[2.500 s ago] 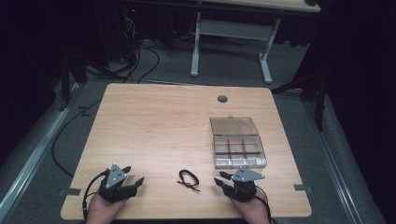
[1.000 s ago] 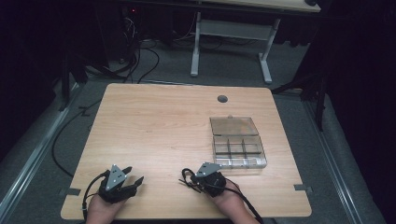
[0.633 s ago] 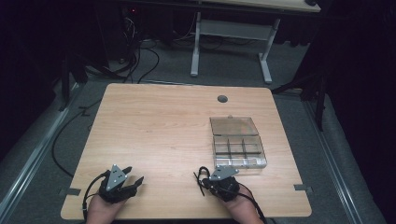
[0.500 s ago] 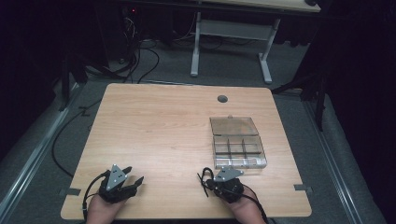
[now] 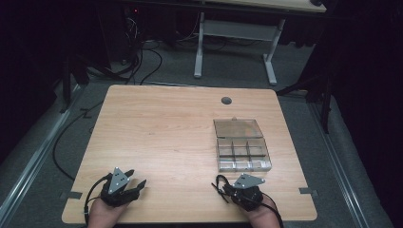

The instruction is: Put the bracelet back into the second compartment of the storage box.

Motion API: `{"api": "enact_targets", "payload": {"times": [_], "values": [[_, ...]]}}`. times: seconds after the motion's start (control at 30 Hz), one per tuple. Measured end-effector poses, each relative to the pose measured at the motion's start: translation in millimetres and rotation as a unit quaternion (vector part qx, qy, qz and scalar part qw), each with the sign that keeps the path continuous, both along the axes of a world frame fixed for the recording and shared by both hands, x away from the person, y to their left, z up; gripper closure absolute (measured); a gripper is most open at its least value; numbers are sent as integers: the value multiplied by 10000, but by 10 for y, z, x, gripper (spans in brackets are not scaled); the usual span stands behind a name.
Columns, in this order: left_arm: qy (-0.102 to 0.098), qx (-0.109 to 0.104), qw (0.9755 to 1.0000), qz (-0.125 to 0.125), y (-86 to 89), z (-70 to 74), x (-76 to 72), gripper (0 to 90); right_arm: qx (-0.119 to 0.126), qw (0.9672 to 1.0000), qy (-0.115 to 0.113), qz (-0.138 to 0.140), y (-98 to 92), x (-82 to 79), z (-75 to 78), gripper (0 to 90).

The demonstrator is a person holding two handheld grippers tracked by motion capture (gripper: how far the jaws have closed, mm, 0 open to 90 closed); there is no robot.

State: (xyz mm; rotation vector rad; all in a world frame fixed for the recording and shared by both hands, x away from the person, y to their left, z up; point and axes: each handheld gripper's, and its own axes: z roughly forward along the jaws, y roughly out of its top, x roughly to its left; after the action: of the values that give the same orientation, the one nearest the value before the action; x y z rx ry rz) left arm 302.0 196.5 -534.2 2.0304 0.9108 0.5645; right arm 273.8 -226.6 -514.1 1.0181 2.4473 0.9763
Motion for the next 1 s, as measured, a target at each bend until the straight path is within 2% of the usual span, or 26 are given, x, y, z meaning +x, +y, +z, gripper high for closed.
{"api": "enact_targets", "payload": {"times": [0.23, 0.27, 0.37, 0.5, 0.7, 0.97, 1.0], "values": [[5, -3, 10000, 6, 0, 0, 1, 394, 41, 10000, 5, -89, -89, -21, 42, 844], [1, -5, 10000, 11, 1, 0, 0, 393, 119, 9998, -25, -136, -114, -8, 70, 830], [3, -12, 10000, 13, 3, 1, 0, 394, 137, 9995, 10, -268, -158, 29, 90, 812], [4, -33, 10000, 18, 10, 3, 0, 392, 120, 9989, 146, -431, -226, 90, 84, 774], [6, -81, 10000, 15, 20, 4, -2, 392, -47, 9976, 325, -603, -292, 132, 111, 715], [6, -125, 9999, 21, 30, 5, 0, 394, -196, 9946, 641, -794, -344, 187, 146, 680], [-10, -163, 9999, 27, 35, 5, -3, 395, -257, 9935, 698, -866, -353, 208, 156, 679]]}}
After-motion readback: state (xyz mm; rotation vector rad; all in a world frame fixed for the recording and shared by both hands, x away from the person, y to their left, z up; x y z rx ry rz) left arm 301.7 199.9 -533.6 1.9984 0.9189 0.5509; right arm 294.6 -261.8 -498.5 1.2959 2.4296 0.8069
